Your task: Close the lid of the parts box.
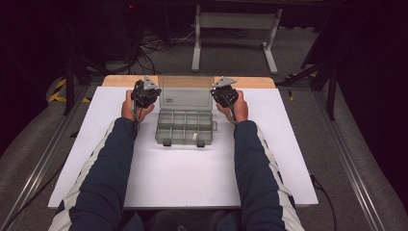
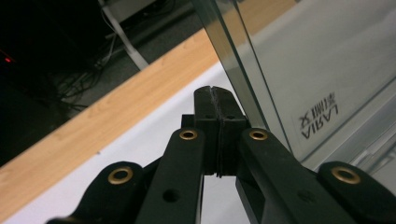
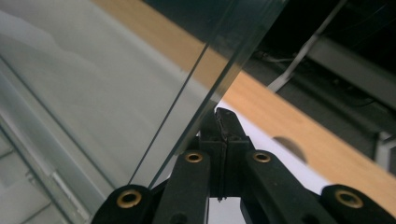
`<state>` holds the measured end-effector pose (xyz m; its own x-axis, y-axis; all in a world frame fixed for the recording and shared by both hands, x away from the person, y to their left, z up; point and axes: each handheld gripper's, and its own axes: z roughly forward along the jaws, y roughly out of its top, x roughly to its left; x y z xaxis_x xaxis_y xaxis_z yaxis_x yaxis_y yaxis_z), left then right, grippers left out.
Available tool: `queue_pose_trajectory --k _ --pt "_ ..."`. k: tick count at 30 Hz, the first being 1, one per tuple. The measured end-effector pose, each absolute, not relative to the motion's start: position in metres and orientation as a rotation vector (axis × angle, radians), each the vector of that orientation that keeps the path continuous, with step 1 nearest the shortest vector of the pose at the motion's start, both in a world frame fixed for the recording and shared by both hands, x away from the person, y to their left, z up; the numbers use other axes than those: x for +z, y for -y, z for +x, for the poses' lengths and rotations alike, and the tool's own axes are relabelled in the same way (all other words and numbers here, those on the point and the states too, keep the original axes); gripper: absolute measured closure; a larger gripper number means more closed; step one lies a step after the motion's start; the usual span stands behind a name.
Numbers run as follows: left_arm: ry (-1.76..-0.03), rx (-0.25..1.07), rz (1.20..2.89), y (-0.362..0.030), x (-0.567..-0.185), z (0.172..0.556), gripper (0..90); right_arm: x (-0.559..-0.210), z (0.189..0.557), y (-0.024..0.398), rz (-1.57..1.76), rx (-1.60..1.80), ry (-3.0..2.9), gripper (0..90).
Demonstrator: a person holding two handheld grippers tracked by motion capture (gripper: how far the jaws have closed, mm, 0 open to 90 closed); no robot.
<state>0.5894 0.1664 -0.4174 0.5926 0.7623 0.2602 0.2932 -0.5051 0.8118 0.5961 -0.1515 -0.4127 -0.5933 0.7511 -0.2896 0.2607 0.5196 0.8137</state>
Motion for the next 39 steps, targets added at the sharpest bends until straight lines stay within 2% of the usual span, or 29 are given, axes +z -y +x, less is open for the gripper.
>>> queue_pose_trajectory --k 14,39 --pt "-0.785 0.856 2.045 -0.168 -0.388 0.568 89.3 -0.386 0.573 0.147 0.797 1.048 -2.014 90.0" --pt "-0.775 0.931 2.073 -0.162 -0.371 0.546 89.9 -0.373 0.548 0.143 0.829 1.048 -1.944 90.0"
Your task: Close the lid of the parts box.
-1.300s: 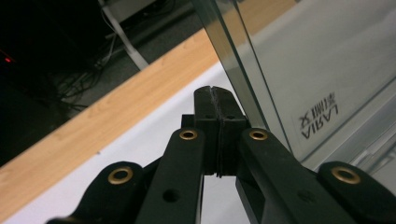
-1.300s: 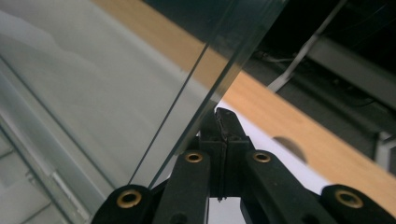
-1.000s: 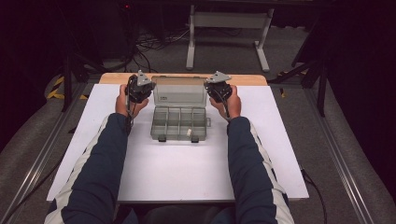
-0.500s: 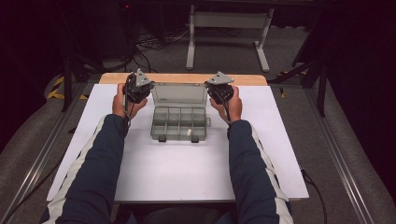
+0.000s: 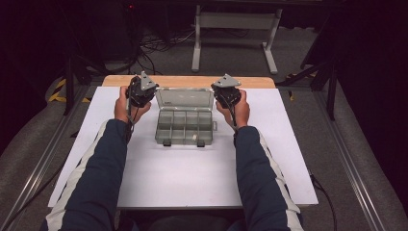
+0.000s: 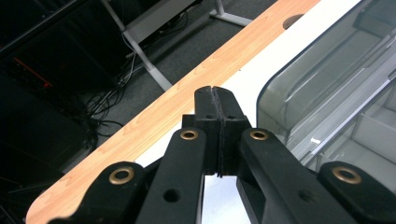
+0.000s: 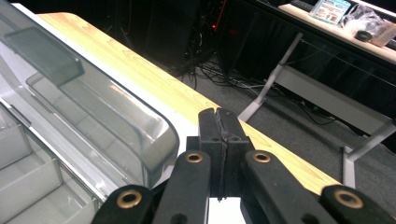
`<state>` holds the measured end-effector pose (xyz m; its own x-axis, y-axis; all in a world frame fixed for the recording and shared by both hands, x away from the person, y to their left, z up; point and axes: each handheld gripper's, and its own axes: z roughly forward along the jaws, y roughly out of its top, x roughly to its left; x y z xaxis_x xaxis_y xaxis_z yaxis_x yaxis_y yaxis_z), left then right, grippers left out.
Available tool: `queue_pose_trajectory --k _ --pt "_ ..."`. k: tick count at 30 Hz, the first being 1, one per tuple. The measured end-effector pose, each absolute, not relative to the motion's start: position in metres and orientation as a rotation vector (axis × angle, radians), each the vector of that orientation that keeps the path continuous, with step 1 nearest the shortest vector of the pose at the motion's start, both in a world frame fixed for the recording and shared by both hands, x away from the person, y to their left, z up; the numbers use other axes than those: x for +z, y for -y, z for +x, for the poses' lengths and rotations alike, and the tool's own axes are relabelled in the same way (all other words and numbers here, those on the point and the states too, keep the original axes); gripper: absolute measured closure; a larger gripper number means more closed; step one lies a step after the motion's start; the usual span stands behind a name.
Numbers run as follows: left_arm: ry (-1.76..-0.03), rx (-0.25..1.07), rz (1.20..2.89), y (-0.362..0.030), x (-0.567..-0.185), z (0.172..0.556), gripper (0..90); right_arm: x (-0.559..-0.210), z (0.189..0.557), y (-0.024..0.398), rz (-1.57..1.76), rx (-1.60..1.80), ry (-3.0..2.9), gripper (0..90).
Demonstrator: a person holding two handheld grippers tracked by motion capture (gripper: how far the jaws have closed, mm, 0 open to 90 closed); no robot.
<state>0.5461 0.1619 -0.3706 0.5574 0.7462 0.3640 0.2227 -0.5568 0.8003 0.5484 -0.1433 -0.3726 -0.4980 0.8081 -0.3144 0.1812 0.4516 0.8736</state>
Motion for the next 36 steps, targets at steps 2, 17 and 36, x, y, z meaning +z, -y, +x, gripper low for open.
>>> queue_pose_trajectory --k 2,17,36 --pt "-0.776 0.933 2.067 -0.162 -0.370 0.546 89.9 -0.373 0.548 0.143 0.834 1.047 -1.940 90.0" --pt "-0.761 0.949 2.096 -0.161 -0.364 0.538 89.9 -0.372 0.542 0.141 0.863 1.018 -1.953 90.0" --pt "-0.732 0.962 2.132 -0.159 -0.358 0.529 89.9 -0.365 0.533 0.139 0.851 0.964 -1.977 90.0"
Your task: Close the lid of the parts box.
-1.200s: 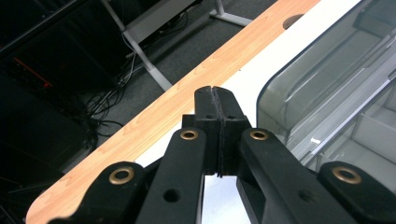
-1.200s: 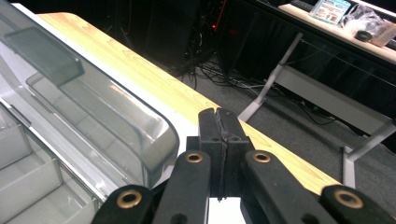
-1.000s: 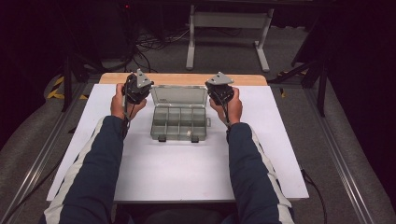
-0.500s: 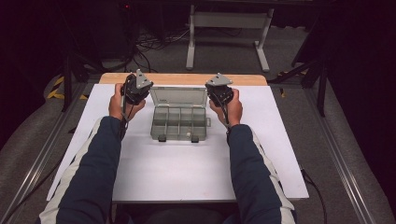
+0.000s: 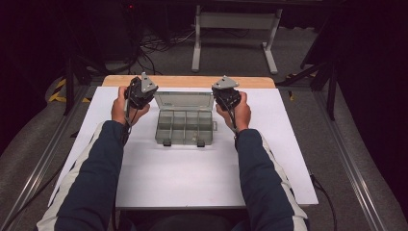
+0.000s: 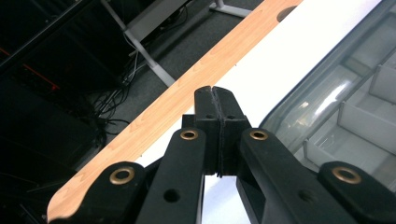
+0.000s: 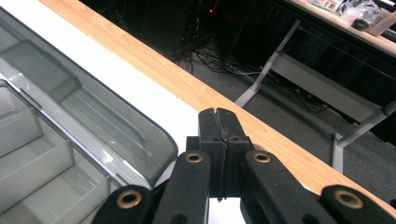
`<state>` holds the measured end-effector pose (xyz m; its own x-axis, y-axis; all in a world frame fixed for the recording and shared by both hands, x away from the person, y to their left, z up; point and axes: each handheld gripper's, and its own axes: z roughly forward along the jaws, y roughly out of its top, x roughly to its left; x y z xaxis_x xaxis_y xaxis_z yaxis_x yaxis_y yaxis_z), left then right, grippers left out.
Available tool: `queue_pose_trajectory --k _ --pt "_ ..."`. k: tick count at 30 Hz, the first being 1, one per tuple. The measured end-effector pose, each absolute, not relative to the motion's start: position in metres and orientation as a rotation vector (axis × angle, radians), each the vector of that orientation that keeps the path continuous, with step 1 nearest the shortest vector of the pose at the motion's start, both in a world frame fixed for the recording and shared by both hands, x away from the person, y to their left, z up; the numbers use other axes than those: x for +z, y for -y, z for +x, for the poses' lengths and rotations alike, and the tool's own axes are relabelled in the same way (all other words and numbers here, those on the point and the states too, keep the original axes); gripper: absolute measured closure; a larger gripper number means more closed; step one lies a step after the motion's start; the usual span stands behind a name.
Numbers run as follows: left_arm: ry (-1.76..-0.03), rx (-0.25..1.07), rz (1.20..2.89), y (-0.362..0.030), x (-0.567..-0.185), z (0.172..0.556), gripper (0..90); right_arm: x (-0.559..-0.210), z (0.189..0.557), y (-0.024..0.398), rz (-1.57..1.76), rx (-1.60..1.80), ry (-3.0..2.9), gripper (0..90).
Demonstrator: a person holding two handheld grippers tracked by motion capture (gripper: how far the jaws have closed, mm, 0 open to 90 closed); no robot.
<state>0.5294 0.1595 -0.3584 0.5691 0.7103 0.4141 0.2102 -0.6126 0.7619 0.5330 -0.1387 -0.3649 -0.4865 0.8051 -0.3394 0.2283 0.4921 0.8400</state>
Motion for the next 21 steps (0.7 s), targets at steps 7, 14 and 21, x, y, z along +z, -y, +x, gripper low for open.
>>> queue_pose_trajectory --k 7,14,21 --pt "-0.730 0.962 2.136 -0.160 -0.359 0.527 89.9 -0.365 0.530 0.139 0.858 0.968 -1.985 90.0" --pt "-0.714 0.962 2.143 -0.159 -0.360 0.522 89.9 -0.366 0.528 0.139 0.859 0.957 -1.991 90.0" --pt "-0.697 0.974 2.160 -0.159 -0.360 0.518 89.9 -0.365 0.524 0.138 0.850 0.947 -2.003 90.0"
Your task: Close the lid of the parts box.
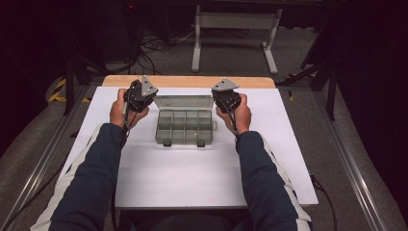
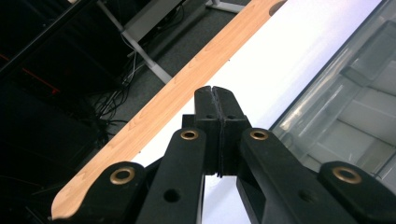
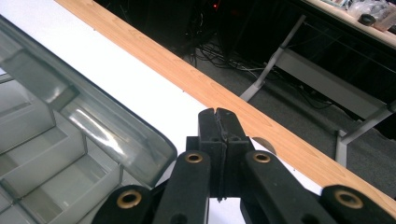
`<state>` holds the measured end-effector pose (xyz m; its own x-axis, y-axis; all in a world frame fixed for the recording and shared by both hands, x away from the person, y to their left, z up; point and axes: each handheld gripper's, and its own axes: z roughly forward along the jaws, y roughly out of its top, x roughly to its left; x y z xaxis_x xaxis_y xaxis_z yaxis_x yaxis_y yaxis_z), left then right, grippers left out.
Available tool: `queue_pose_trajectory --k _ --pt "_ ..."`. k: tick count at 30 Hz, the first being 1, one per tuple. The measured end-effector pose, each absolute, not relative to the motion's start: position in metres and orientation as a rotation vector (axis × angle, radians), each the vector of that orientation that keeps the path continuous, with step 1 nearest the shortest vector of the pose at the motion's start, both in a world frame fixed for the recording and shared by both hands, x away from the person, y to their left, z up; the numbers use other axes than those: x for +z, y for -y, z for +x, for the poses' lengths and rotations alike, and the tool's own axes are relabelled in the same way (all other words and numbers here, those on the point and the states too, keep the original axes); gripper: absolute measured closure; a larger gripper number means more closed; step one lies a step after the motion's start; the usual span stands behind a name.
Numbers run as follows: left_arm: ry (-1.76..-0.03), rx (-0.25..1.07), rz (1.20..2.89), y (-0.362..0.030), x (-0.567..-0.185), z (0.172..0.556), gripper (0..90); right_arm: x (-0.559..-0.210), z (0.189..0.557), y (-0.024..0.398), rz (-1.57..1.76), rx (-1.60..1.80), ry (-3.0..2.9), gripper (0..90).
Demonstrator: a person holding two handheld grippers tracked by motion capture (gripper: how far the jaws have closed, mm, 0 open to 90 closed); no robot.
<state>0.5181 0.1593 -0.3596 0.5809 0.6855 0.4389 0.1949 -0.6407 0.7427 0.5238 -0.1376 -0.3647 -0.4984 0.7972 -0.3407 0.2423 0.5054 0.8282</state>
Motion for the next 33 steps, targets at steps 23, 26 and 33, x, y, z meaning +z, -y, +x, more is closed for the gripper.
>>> queue_pose_trajectory --k 23,26,33 --pt "-0.620 0.959 2.193 -0.150 -0.368 0.504 89.9 -0.370 0.504 0.130 0.795 0.967 -2.059 90.0" --pt "-0.608 0.942 2.192 -0.149 -0.370 0.500 89.9 -0.374 0.502 0.130 0.793 0.971 -2.071 90.0" --pt "-0.562 0.907 2.201 -0.149 -0.378 0.487 89.9 -0.378 0.494 0.135 0.783 0.988 -2.089 90.0"
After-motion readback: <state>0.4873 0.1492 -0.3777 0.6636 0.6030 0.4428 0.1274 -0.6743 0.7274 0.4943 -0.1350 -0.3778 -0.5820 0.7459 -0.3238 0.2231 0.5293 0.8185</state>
